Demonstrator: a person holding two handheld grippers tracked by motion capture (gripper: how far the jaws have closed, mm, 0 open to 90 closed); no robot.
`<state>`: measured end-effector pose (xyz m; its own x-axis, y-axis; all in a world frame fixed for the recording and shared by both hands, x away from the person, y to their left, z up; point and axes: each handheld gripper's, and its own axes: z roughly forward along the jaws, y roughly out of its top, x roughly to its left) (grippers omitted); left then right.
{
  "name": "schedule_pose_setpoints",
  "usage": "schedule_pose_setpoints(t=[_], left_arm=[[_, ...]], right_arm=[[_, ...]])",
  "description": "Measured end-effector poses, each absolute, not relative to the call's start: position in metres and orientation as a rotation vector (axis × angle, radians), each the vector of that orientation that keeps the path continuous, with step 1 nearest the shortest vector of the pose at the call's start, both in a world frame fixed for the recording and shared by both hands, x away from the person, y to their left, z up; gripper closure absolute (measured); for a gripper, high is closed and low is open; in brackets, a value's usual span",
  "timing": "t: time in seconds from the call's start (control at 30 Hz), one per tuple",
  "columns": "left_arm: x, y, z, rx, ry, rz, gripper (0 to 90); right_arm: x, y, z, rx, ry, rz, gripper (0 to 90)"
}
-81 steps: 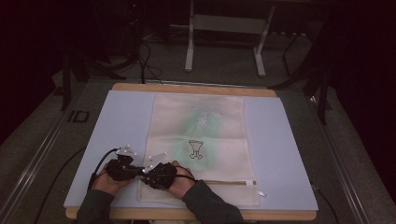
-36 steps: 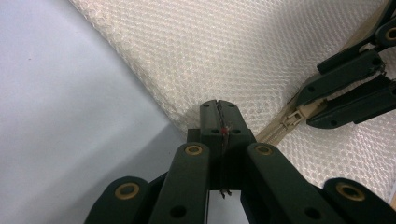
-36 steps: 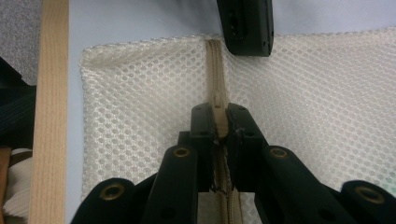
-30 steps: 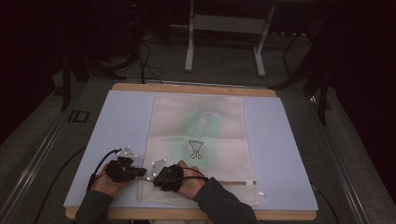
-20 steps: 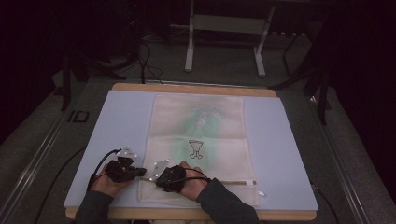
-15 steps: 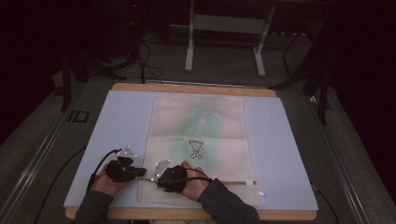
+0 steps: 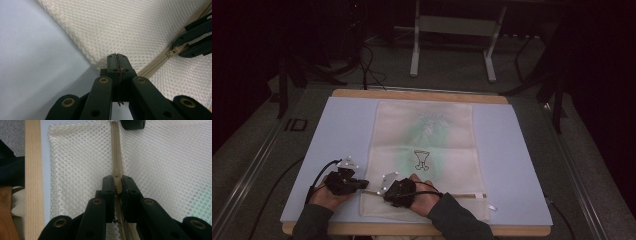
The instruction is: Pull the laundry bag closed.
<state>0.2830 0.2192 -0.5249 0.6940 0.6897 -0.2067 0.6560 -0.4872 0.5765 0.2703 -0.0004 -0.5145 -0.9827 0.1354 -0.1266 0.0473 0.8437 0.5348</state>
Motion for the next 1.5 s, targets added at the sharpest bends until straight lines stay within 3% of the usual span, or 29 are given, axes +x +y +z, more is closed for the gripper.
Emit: schedule_pose_setpoints(t=[1.5], left_arm=[[0.284,0.219,-0.525,2.257,1.031,0.058,90.0]], right_arm=[[0.263,-0.028,-0.511,0.180,2.853,0.767,82.2]])
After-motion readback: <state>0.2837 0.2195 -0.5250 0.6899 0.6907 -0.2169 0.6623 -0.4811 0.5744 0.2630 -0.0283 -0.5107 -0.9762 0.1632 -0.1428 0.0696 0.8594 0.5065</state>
